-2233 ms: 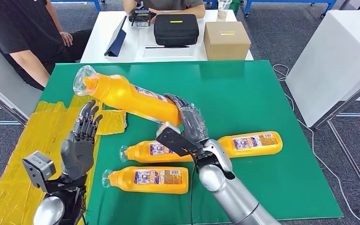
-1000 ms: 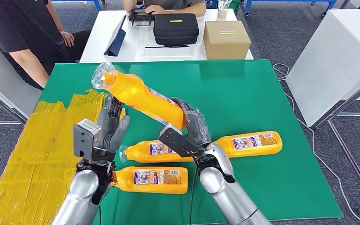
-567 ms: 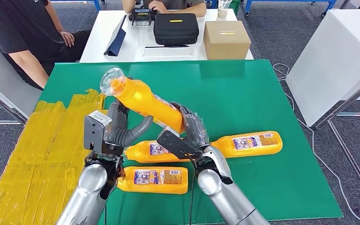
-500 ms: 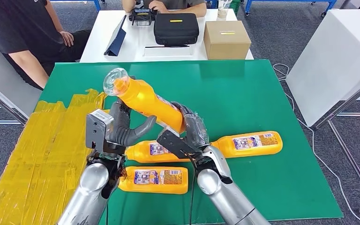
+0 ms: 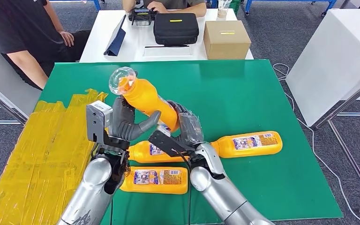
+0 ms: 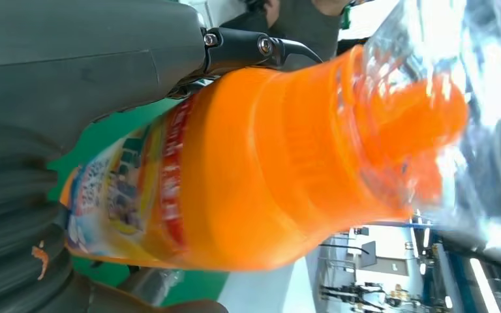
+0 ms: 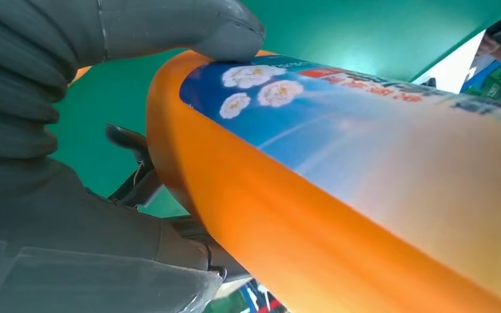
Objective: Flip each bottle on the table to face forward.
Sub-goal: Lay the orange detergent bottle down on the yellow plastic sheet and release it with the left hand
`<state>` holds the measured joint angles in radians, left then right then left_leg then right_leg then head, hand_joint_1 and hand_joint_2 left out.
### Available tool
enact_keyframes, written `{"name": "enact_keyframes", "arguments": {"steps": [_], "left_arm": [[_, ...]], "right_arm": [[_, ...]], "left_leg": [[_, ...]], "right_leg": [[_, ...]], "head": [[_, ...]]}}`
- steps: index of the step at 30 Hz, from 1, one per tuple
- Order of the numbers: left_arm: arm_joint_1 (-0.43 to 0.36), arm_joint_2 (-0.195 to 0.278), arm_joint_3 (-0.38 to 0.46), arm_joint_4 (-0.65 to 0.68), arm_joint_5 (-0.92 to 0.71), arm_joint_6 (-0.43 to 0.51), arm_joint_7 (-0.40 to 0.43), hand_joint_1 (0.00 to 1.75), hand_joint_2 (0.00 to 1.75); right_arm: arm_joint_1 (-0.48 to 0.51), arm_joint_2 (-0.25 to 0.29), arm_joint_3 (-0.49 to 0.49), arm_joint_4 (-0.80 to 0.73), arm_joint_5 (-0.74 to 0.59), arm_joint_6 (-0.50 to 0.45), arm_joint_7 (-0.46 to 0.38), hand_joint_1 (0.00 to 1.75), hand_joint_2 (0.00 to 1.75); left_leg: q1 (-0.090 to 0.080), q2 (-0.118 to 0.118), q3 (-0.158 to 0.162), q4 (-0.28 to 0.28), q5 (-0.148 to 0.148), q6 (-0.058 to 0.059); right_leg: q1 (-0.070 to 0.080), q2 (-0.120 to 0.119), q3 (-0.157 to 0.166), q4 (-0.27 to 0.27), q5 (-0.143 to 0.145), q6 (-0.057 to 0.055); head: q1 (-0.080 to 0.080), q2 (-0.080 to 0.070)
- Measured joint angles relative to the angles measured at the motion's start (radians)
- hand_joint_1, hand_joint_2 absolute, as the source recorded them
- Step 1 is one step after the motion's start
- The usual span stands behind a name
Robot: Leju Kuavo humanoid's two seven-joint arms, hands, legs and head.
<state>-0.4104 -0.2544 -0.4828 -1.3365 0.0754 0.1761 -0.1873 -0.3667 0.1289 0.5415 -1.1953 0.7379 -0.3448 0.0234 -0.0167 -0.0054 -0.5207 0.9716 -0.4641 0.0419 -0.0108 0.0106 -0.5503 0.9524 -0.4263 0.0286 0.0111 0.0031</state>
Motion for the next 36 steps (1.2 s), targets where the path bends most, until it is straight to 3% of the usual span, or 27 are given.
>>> {"name": "enact_keyframes", "arguments": {"steps": [14,18,28,32,36], "left_arm": [[-0.024,-0.005,0.012,0.039,0.193,-0.011,0.041,0.01,1.75],[-0.031,-0.005,0.016,0.049,0.209,-0.01,0.043,1.54,1.75],[-0.043,-0.005,0.018,0.067,0.21,-0.001,0.038,1.54,1.75],[-0.045,-0.005,0.018,0.07,0.21,0.0,0.038,1.75,1.75],[-0.046,-0.005,0.019,0.072,0.206,0.006,0.037,1.75,1.75]], "right_arm": [[-0.066,0.053,0.084,0.146,0.028,-0.083,0.029,1.75,1.75],[-0.079,0.059,0.093,0.164,0.04,-0.086,0.04,1.75,1.75],[-0.093,0.06,0.104,0.179,0.04,-0.085,0.05,1.75,1.75],[-0.095,0.06,0.104,0.182,0.04,-0.085,0.05,1.75,1.75],[-0.098,0.06,0.107,0.184,0.031,-0.085,0.05,1.75,1.75]], "left_leg": [[0.0,0.0,0.0,0.0,0.0,0.0],[0.0,0.0,0.0,0.0,0.0,0.0],[0.0,0.0,-0.001,0.0,0.0,0.0],[0.0,0.0,-0.001,0.0,0.0,0.0],[0.0,0.0,-0.001,0.0,0.0,0.0]], "right_leg": [[0.0,0.0,0.0,0.0,0.0,0.0],[0.0,0.0,0.0,0.0,0.0,0.0],[0.0,0.0,0.0,0.0,0.0,0.0],[0.0,0.0,0.0,0.0,0.0,0.0],[0.0,0.0,0.0,0.0,0.0,0.0]], "head": [[0.0,0.0],[0.0,0.0],[0.0,0.0],[0.0,0.0],[0.0,0.0]]}}
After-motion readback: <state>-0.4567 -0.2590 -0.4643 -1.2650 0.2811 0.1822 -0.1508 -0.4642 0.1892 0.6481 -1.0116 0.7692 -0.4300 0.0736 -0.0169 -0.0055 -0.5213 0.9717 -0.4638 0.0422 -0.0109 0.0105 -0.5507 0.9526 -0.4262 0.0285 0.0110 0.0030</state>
